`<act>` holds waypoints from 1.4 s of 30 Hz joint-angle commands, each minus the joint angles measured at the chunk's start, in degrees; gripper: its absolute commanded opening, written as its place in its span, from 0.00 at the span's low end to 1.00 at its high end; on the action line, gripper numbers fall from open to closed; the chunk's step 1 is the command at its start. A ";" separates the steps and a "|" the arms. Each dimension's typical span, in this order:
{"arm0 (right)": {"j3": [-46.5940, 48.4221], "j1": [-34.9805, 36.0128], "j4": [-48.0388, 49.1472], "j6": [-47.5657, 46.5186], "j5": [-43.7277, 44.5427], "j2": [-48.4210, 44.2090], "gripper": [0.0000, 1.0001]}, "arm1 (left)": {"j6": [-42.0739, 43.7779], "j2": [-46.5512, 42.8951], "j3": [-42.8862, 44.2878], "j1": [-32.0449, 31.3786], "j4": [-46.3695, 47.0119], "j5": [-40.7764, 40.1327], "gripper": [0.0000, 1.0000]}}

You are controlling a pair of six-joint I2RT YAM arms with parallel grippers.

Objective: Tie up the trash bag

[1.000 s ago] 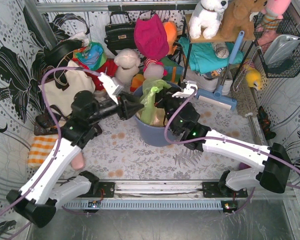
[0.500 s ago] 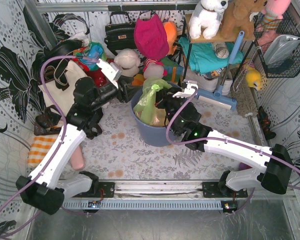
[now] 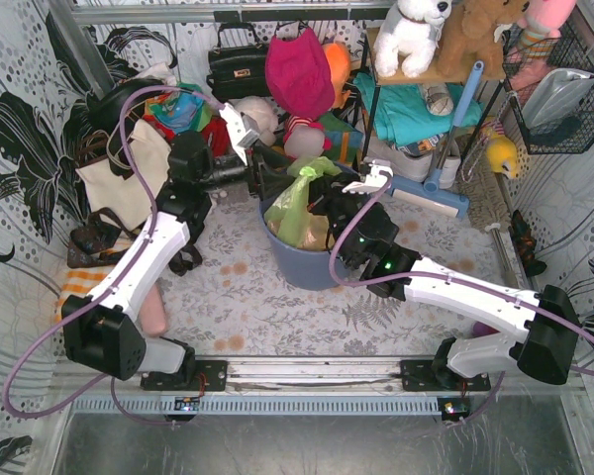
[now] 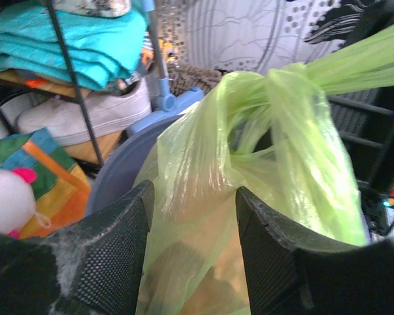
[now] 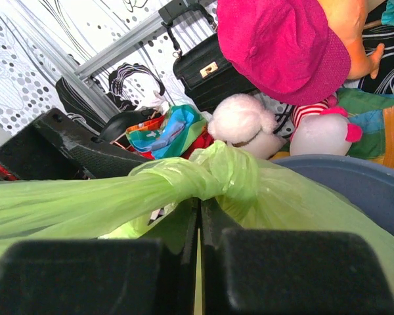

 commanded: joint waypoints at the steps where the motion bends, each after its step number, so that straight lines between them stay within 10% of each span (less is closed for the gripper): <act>1: -1.27 -0.20 0.79 1.27 0.65 -1.56 0.00 | -4.78 0.87 2.38 0.09 9.32 8.70 0.51; 6: -1.84 -0.19 1.08 1.39 0.74 -1.25 0.00 | -4.54 0.15 2.19 0.08 7.52 7.64 0.07; 22: -3.30 -0.54 13.68 -2.93 -0.47 3.98 0.00 | -3.24 -15.64 -7.60 -1.56 1.43 -0.43 0.00; 28: -4.11 -0.52 13.34 -2.68 -1.18 2.98 0.00 | 0.38 -12.65 -4.20 -1.65 -3.73 -8.87 0.51; 42: -4.33 -0.50 10.74 -2.30 -1.38 1.09 0.00 | 9.51 -7.67 3.89 4.52 -11.84 -7.75 0.61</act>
